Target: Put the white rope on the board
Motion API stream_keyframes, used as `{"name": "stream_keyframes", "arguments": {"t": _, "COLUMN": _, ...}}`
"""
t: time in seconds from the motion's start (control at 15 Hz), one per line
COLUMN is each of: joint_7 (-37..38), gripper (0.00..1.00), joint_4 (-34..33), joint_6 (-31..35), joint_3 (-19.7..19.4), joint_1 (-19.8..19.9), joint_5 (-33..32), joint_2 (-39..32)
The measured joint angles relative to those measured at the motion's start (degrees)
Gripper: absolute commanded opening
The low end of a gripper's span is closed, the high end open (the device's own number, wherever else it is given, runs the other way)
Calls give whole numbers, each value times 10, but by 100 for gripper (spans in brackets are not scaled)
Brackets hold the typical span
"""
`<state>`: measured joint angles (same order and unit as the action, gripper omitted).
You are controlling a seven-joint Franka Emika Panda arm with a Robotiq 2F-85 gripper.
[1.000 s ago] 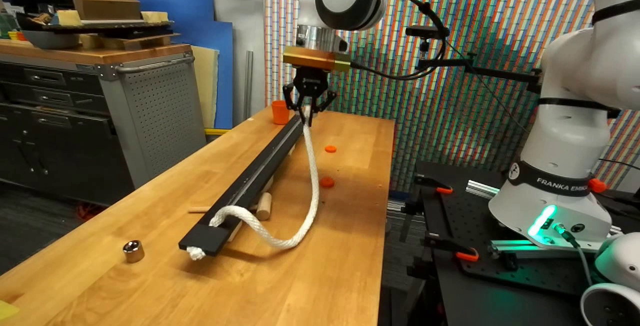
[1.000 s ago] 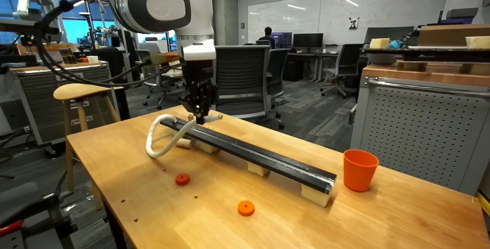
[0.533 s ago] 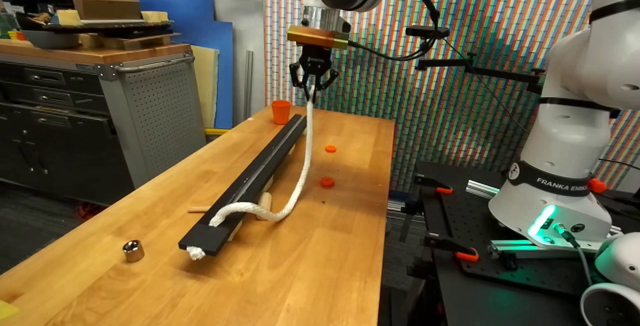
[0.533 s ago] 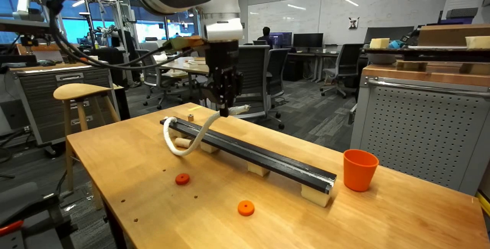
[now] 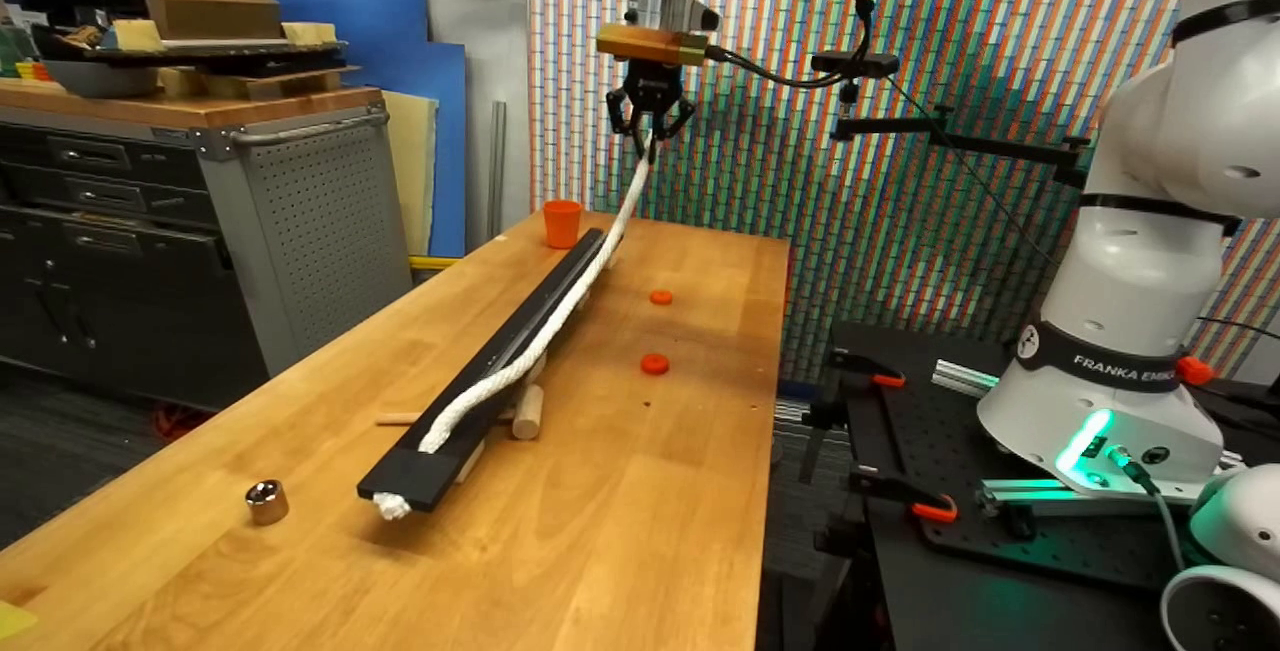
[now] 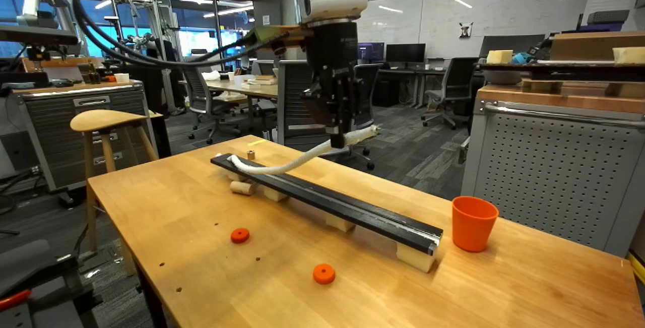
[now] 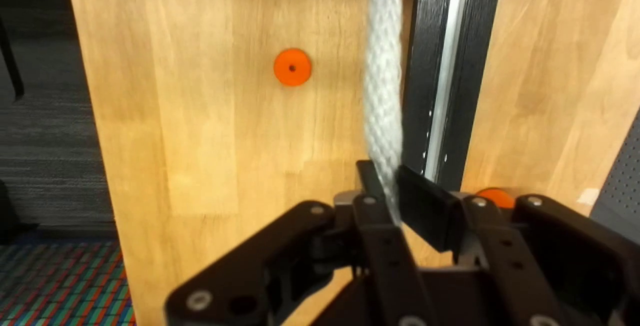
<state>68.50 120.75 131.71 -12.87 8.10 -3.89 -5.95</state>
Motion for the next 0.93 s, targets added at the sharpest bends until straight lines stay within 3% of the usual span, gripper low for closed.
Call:
{"name": "stream_keyframes", "arguments": {"t": 0.33, "joint_7": 2, "gripper": 4, "joint_4": -49, "joint_6": -15, "joint_3": -3, "joint_1": 5, "joint_5": -19, "joint_2": -22}}
{"name": "stream_keyframes", "arguments": {"t": 0.93, "joint_7": 2, "gripper": 4, "joint_4": -135, "joint_6": -16, "joint_3": 0, "joint_1": -17, "joint_5": -19, "joint_2": -152}}
